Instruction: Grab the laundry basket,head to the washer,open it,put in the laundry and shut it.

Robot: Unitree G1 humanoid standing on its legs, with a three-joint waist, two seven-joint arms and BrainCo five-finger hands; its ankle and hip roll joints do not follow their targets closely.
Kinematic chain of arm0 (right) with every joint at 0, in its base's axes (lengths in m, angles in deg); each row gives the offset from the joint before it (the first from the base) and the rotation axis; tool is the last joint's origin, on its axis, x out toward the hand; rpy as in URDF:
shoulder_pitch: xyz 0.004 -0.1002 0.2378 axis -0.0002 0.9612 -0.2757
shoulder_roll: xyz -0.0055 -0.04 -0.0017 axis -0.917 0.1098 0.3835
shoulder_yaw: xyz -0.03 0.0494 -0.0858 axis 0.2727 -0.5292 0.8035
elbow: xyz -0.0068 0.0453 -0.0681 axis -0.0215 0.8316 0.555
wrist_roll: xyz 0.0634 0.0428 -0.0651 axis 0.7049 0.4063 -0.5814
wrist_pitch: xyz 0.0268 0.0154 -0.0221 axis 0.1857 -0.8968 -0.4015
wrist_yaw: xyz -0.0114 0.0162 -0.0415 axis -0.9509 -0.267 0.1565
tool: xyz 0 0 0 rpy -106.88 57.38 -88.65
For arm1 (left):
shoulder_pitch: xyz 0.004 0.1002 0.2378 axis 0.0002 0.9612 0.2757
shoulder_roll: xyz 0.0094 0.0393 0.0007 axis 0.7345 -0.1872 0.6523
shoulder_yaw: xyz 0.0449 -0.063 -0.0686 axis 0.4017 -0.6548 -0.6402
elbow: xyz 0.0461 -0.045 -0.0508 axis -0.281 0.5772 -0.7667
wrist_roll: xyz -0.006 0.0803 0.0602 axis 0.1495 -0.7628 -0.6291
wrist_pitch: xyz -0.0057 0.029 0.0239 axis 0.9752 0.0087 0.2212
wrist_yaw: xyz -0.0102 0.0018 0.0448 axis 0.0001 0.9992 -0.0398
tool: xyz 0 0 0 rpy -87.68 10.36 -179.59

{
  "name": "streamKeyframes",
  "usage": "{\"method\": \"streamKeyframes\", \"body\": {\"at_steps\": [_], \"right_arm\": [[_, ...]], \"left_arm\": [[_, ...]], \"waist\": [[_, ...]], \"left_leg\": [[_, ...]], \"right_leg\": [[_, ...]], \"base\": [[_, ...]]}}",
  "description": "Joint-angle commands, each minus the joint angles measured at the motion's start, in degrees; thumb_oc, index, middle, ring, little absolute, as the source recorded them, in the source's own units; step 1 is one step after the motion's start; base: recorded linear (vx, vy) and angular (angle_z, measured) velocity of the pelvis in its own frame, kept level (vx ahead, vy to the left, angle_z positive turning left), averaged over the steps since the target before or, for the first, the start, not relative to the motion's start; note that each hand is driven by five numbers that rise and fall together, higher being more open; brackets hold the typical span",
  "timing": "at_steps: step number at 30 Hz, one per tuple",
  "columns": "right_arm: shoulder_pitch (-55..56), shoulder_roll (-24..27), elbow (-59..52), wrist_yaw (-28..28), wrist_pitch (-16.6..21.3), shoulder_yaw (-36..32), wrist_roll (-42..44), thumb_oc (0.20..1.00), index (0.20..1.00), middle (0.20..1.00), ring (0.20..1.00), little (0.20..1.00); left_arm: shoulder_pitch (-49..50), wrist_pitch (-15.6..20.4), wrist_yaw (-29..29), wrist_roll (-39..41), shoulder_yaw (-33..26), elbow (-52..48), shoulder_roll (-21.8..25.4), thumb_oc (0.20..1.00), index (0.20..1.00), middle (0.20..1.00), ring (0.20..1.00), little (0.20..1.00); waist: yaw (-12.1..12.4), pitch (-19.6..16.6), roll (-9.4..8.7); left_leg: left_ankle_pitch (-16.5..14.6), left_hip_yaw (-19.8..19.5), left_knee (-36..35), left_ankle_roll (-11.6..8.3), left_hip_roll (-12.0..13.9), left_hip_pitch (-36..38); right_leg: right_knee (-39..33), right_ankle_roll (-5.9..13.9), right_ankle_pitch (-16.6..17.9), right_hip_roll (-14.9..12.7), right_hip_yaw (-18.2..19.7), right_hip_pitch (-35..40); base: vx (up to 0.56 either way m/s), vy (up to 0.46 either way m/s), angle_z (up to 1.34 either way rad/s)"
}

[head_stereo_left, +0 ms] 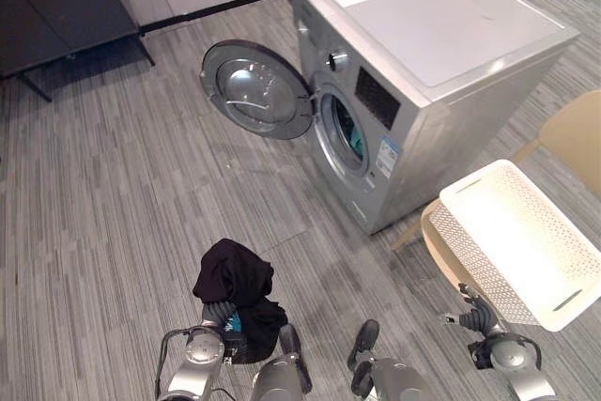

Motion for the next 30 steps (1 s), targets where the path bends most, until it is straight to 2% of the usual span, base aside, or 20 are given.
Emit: {"method": "streamKeyframes", "body": {"at_steps": [1, 3, 4, 5, 6, 7, 8, 12, 13, 15, 16, 18, 20, 21, 25, 28, 29, 30], "right_arm": [[-0.6, -1.3, -0.3, 0.2, 0.6, 2.0, -0.8, 1.0, 1.0, 1.0, 1.0, 1.0], [-2.0, -2.3, -0.6, 0.4, 0.6, 3.2, 0.0, 1.0, 1.0, 1.0, 1.0, 1.0], [-2.3, -2.6, -1.1, 0.4, 0.4, 3.5, 0.0, 1.0, 1.0, 1.0, 1.0, 1.0], [-2.2, -2.6, -2.7, 0.2, 0.2, 3.6, 0.1, 1.0, 1.0, 1.0, 1.0, 1.0], [-2.2, -2.6, -2.7, 0.2, 0.2, 3.6, 0.1, 1.0, 1.0, 1.0, 1.0, 1.0], [-2.0, -2.5, -3.1, 0.3, 0.5, 3.6, 0.5, 1.0, 1.0, 1.0, 1.0, 1.0], [-1.6, -2.4, -3.9, -0.1, 0.5, 3.6, 1.0, 1.0, 1.0, 1.0, 1.0, 1.0], [-0.6, -2.2, -3.8, -0.8, 0.2, 3.8, 0.7, 1.0, 1.0, 1.0, 1.0, 1.0], [0.0, -2.3, -4.1, -1.4, 0.0, 3.9, 0.7, 1.0, 1.0, 1.0, 1.0, 1.0], [0.3, -2.2, -4.2, -1.5, 0.0, 3.9, 0.5, 1.0, 1.0, 1.0, 1.0, 1.0], [1.0, -1.9, -4.8, -1.9, 0.2, 4.1, 0.4, 1.0, 1.0, 1.0, 1.0, 1.0], [1.5, -1.9, -4.7, -2.2, 0.4, 4.0, 1.0, 1.0, 1.0, 1.0, 1.0, 1.0], [1.3, -1.9, -4.2, -2.2, 0.6, 4.2, 0.9, 1.0, 1.0, 1.0, 1.0, 1.0], [1.2, -1.8, -4.0, -2.4, 0.4, 4.2, 0.5, 1.0, 1.0, 1.0, 1.0, 1.0], [1.3, -1.1, -3.9, -2.5, 0.3, 4.2, 1.0, 1.0, 1.0, 1.0, 1.0, 1.0], [0.5, -0.6, -3.1, -1.9, 0.2, 3.9, 1.0, 1.0, 1.0, 1.0, 1.0, 1.0], [0.5, -0.5, -3.0, -1.8, 0.2, 3.9, 0.9, 1.0, 1.0, 1.0, 1.0, 1.0], [0.4, -0.4, -2.9, -1.6, 0.1, 4.0, 0.9, 1.0, 1.0, 1.0, 1.0, 1.0]], "left_arm": [[0.2, 2.4, -1.4, -0.4, -1.8, -2.6, 5.0, 0.2, 0.2, 0.2, 0.2, 0.2], [-0.5, 2.1, -2.0, -0.1, -2.5, -2.3, 6.2, 0.2, 0.2, 0.2, 0.2, 0.2], [-0.6, 2.0, -2.0, 0.0, -2.6, -2.4, 6.6, 0.2, 0.2, 0.2, 0.2, 0.2], [-0.9, 1.8, -1.9, 0.1, -2.7, -2.4, 7.1, 0.2, 0.2, 0.2, 0.2, 0.2], [-0.9, 1.8, -1.9, 0.1, -2.7, -2.4, 7.1, 0.2, 0.2, 0.2, 0.2, 0.2], [-0.9, 1.9, -1.7, 0.0, -2.4, -2.5, 7.1, 0.2, 0.2, 0.2, 0.2, 0.2], [-1.0, 1.7, -1.4, -0.1, -2.0, -2.4, 6.9, 0.2, 0.2, 0.2, 0.2, 0.2], [-1.2, 1.2, -0.5, -0.3, -1.2, -1.8, 6.4, 0.2, 0.2, 0.2, 0.2, 0.2], [-1.2, 1.0, -0.3, -0.4, -0.8, -1.7, 6.0, 0.2, 0.2, 0.2, 0.2, 0.2], [-1.2, 1.0, -0.3, -0.6, -0.6, -1.7, 5.8, 0.2, 0.2, 0.2, 0.2, 0.2], [-1.1, 1.1, -0.2, -1.0, 0.0, -1.9, 5.5, 0.2, 0.2, 0.2, 0.2, 0.2], [-0.4, 1.4, 0.0, -1.9, 0.0, -2.1, 5.3, 0.2, 0.2, 0.2, 0.2, 0.2], [-0.3, 1.4, -0.1, -2.1, 0.1, -1.7, 5.1, 0.2, 0.2, 0.2, 0.2, 0.2], [0.6, 1.1, 0.4, -1.9, -0.3, -1.7, 4.6, 0.2, 0.2, 0.2, 0.2, 0.2], [1.0, 0.7, 0.4, -2.0, -0.3, -1.4, 4.2, 0.2, 0.2, 0.2, 0.2, 0.2], [0.7, 0.3, 0.1, -2.1, -0.3, -1.2, 4.2, 0.2, 0.2, 0.2, 0.2, 0.2], [0.8, 0.3, 0.0, -2.2, -0.3, -1.2, 4.3, 0.2, 0.2, 0.2, 0.2, 0.2], [0.8, 0.4, -0.1, -2.3, -0.5, -1.1, 4.6, 0.2, 0.2, 0.2, 0.2, 0.2]], "waist": [[2.2, -2.5, -2.71], [2.7, -1.9, -3.95], [2.6, -1.5, -4.28], [1.6, -0.6, -4.2], [1.6, -0.6, -4.2], [1.0, -0.1, -3.81], [0.0, 0.6, -3.54], [-1.6, 1.8, -3.48], [-2.3, 1.9, -3.75], [-2.5, 1.9, -3.83], [-3.1, 1.6, -4.2], [-3.4, 0.2, -4.7], [-3.5, -0.3, -4.6], [-3.5, -1.8, -4.81], [-3.2, -1.7, -5.43], [-2.3, -1.0, -5.98], [-1.8, -0.8, -6.09], [-1.4, -0.5, -6.01]], "left_leg": [[2.7, -2.7, -3.9, 0.62, -2.7, -2.8], [1.6, -3.7, -3.5, 1.52, -3.9, -2.6], [1.3, -4.3, -3.8, 1.73, -4.3, -2.2], [0.7, -5.8, -4.9, 1.98, -5.3, -0.5], [0.7, -5.8, -4.9, 1.98, -5.3, -0.5], [0.3, -6.6, -5.3, 2.11, -5.7, 0.7], [0.7, -7.3, -5.2, 2.52, -6.0, 1.6], [-1.5, -11.5, -4.7, 2.88, -7.6, 4.8], [-2.5, -13.7, -3.4, 2.88, -8.5, 5.7], [-3.0, -14.7, -2.9, 2.83, -8.9, 6.1], [-4.1, -16.3, -1.8, 2.73, -10.2, 7.0], [-5.7, -16.9, -0.6, 2.5, -11.1, 8.0], [-6.0, -16.9, 0.0, 1.75, -10.9, 8.4], [-6.8, -16.6, 2.8, 0.15, -10.1, 8.4], [-4.4, -14.6, 13.7, -1.8, -6.5, 4.1], [-5.0, -14.0, 11.5, -0.65, -5.8, -0.7], [-4.0, -14.6, 10.4, -0.67, -5.9, -2.2], [-1.6, -15.7, 8.6, -1.01, -5.9, -4.1]], "right_leg": [[8.9, 5.13, -10.5, -4.9, 7.5, 7.1], [12.6, 6.01, -9.4, -5.4, 9.4, 5.3], [14.3, 6.01, -9.2, -4.5, 11.5, 3.8], [15.9, 6.13, -9.7, -1.3, 16.8, 0.5], [15.9, 6.13, -9.8, -1.4, 16.8, 0.5], [16.3, 5.95, -9.9, 0.0, 18.5, -1.2], [16.0, 5.03, -8.2, 1.8, 19.8, -3.9], [15.1, 5.13, -5.9, 3.2, 21.1, -8.6], [14.0, 5.54, -4.3, 3.1, 20.7, -10.0], [13.6, 5.68, -3.8, 3.1, 20.6, -10.3], [12.9, 5.73, -2.8, 3.7, 21.3, -10.6], [9.4, 5.03, -3.3, 3.7, 22.0, -7.3], [8.6, 4.62, -3.3, 4.4, 22.7, -6.0], [6.0, 3.99, -3.8, 5.0, 23.4, -2.9], [3.5, 2.06, -5.1, 5.8, 24.0, 1.5], [2.7, 2.07, -6.3, 5.2, 24.3, 3.0], [2.7, 2.06, -6.5, 5.3, 24.5, 3.4], [2.7, 2.03, -7.0, 5.7, 25.0, 3.9]], "base": [[0.19, 0.189, 0.49], [0.17, 0.125, 0.41], [0.26, 0.166, 0.93], [0.21, 0.129, 0.99], [0.23, 0.139, 0.81], [0.17, 0.095, 0.63], [0.24, 0.107, 0.62], [0.27, 0.033, 0.7], [0.27, -0.007, 0.96], [0.23, -0.043, 0.71], [0.29, -0.104, 0.53], [0.28, -0.115, 0.91], [0.22, -0.107, 0.51], [0.25, -0.173, -0.07], [0.19, -0.151, 0.15], [0.1, -0.033, -0.03], [0.16, 0.013, -0.17], [0.17, 0.036, -0.14]]}}
